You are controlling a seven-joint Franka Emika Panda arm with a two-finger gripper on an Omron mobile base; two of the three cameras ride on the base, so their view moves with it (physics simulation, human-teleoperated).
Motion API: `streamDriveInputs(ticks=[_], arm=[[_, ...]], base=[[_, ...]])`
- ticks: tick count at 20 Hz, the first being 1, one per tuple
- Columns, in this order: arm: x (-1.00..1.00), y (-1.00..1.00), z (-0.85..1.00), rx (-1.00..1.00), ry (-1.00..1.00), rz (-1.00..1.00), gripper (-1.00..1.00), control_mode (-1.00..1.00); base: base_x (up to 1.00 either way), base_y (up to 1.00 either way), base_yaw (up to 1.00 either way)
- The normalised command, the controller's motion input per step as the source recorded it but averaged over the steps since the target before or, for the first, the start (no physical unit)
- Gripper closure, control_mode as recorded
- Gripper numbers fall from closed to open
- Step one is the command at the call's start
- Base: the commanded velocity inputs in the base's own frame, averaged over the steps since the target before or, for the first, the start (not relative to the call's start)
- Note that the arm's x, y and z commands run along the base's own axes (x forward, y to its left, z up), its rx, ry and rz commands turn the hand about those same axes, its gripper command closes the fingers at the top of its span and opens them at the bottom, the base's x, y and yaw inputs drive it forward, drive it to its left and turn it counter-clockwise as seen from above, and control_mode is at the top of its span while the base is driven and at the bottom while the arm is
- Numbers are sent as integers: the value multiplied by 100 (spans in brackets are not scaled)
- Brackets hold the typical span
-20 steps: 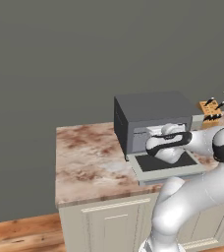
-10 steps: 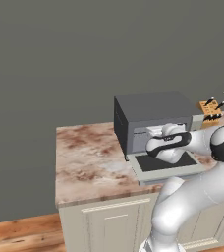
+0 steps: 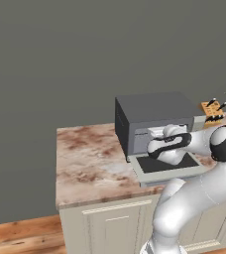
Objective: Pull the toaster oven rack outwards. Pick up the baguette from the plate and place it on the toaster oven rack. Close the toaster oven door fully and set the temperature to the lowest setting.
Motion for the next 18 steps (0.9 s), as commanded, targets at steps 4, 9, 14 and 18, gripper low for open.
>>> streamDriveInputs(ticks=[4,9,14,18], arm=[[-3,0,-62,-5,20,0,-100,-100],[-29,-1,-54,-5,28,-1,-100,-100],[-57,0,-56,-7,21,2,-100,-100],[-76,0,-58,0,0,12,-100,-100]], base=[[0,0,0],[0,0,0],[0,0,0],[0,0,0]])
